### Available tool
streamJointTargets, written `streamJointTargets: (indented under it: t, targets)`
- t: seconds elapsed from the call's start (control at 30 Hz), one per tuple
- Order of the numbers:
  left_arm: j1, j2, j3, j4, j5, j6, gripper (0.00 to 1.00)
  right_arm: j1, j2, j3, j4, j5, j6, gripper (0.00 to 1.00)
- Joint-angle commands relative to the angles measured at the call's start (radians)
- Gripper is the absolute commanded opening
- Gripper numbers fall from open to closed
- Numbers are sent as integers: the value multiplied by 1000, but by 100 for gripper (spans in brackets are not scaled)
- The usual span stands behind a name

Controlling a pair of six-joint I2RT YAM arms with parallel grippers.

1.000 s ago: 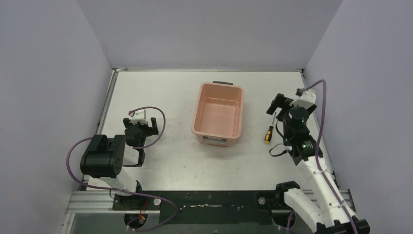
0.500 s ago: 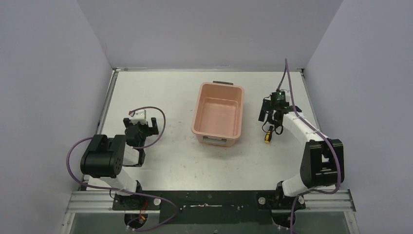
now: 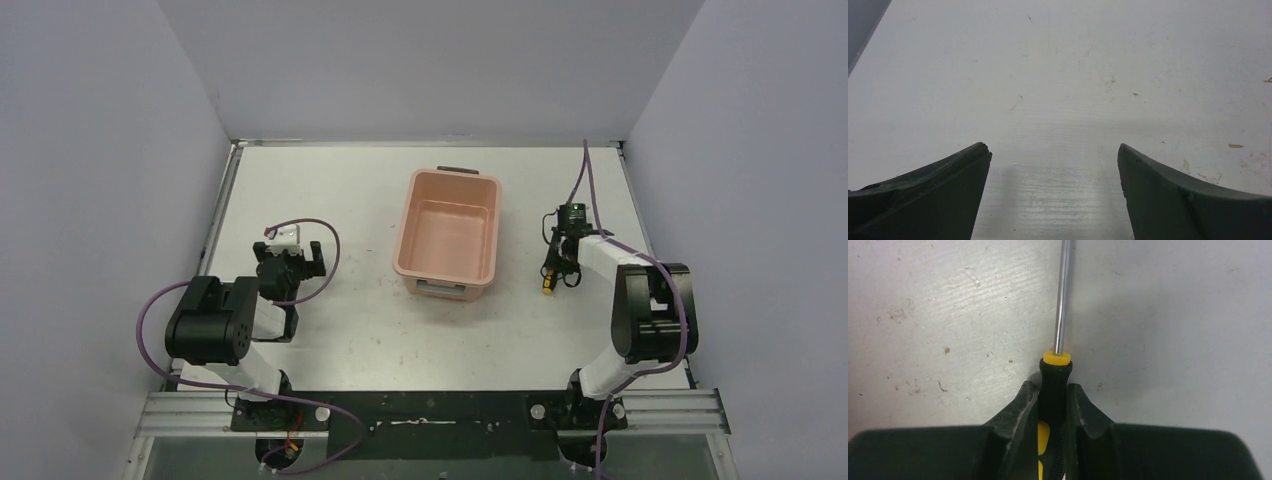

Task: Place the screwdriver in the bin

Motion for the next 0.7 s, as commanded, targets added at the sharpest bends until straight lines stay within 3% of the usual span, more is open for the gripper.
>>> streamJointTargets:
  t: [0.0, 0.43, 0.67]
  targets:
    - [-2, -10, 20, 40, 6, 1, 97, -2, -62, 7, -62, 20, 1, 0]
    - [-2, -10, 20, 38, 5, 1, 97, 75, -330, 365, -490, 31, 30, 0]
    - [-2, -10, 20, 38, 6, 1, 97, 373, -296, 518, -467, 56, 144, 0]
